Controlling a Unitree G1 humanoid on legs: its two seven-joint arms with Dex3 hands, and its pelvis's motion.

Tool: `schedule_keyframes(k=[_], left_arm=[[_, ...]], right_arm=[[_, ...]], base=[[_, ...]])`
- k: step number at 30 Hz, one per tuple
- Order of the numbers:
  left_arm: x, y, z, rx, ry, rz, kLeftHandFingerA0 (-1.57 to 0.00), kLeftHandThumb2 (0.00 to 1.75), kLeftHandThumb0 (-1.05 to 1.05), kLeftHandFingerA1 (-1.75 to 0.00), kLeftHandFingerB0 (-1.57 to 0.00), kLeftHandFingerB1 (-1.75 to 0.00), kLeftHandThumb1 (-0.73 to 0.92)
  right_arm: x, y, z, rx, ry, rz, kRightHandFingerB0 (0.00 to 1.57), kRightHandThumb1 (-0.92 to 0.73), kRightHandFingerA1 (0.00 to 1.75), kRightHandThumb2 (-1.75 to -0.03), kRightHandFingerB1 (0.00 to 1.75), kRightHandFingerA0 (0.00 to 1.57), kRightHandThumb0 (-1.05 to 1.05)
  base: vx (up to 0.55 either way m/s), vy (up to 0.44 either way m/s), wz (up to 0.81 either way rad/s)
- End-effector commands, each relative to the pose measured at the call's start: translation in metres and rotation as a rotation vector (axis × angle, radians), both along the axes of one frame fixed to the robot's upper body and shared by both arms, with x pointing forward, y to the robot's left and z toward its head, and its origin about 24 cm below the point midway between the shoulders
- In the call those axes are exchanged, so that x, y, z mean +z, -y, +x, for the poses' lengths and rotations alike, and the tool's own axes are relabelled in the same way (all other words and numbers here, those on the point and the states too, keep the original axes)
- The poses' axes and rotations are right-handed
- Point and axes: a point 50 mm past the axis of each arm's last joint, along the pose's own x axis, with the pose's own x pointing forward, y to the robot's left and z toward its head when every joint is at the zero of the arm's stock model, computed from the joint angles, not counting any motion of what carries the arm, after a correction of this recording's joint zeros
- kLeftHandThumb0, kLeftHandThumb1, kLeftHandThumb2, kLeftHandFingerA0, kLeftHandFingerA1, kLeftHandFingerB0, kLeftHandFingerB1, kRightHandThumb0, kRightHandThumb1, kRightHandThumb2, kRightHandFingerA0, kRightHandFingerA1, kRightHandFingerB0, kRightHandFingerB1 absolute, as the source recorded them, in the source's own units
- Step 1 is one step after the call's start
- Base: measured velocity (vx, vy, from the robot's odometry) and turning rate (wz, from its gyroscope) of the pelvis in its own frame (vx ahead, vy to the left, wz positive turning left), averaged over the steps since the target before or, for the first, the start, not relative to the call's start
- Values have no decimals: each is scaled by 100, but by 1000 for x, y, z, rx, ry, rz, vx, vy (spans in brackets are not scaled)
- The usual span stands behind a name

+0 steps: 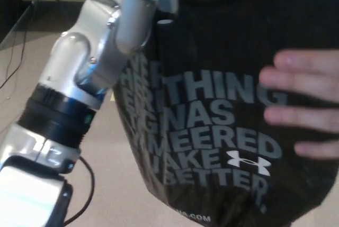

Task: A person is holding a plastic bag and the robot extends its left hand to grab the bag by hooking its thumb into the holes at the top and brings its hand down by its side. Then it extends its arm again to hand the plastic bag back to the person.

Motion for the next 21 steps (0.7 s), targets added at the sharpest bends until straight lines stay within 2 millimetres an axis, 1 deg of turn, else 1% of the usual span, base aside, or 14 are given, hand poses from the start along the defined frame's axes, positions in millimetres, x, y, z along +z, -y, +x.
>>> schedule_keyframes(k=[1,5,6,7,8,9,13,15,16,17,18,19,20,21], left_arm=[[13,19,-8,-7,62,-5,-98,66,-20,-170,-68,-115,69],[17,29,-10,-20,74,7,-96,68,-18,-169,-67,-116,70],[18,37,-13,-39,92,1,-99,65,-23,-167,-73,-105,68],[19,40,-14,-46,96,3,-101,66,-26,-166,-76,-101,66],[19,42,-15,-53,100,6,-128,90,-26,-137,-77,-92,46],[19,44,-15,-55,105,10,-99,63,-24,-162,-75,-94,63],[19,50,-17,-53,122,17,-104,62,-26,-161,-80,-82,59],[18,52,-18,-62,117,20,-102,64,-26,-162,-80,-88,61],[17,52,-19,-64,106,22,-102,64,-26,-162,-80,-85,60],[16,51,-18,-62,83,28,-101,64,-27,-162,-77,-79,62],[16,51,-18,-59,54,35,-101,64,-27,-162,-77,-79,62],[15,50,-17,-58,36,38,-97,59,-24,-156,-72,-68,66],[14,49,-16,-38,-20,47,-81,60,-27,-141,-59,-45,61],[13,49,-16,-29,-34,50,-81,60,-27,-141,-59,-45,61]], right_arm=[[3,7,-1,-14,-5,-15,54,-73,49,-60,41,69,-36],[3,7,0,-14,-4,-18,54,-72,50,-62,41,69,-35],[4,8,-1,-23,2,-16,55,-71,51,-62,42,70,-35],[3,7,-1,-21,1,-15,55,-71,50,-62,42,70,-35],[4,7,-1,-14,1,-14,55,-72,50,-62,41,70,-35],[4,6,-1,-11,1,-13,55,-72,49,-60,41,69,-35],[4,6,-1,-5,2,-14,55,-72,50,-62,42,68,-35],[4,7,-1,-4,2,-11,55,-72,50,-60,41,69,-36],[4,6,-1,-6,0,-14,49,-60,60,-83,53,62,-42],[4,6,-1,-6,-1,-14,50,-60,60,-83,53,62,-41],[4,7,-1,-5,-1,-12,50,-60,60,-83,53,62,-41],[4,7,-1,-6,-2,-11,49,-60,60,-83,53,62,-41],[4,7,-1,-7,-9,-14,50,-60,60,-83,53,62,-41],[4,7,-1,-7,-12,-16,50,-60,60,-83,53,62,-41]], base=[[0,0,0],[0,0,0],[0,0,0],[0,0,0],[0,0,0],[0,0,0],[0,0,0],[0,0,0],[0,0,0],[0,0,0],[0,0,0],[0,0,0],[0,0,0],[0,0,0]])
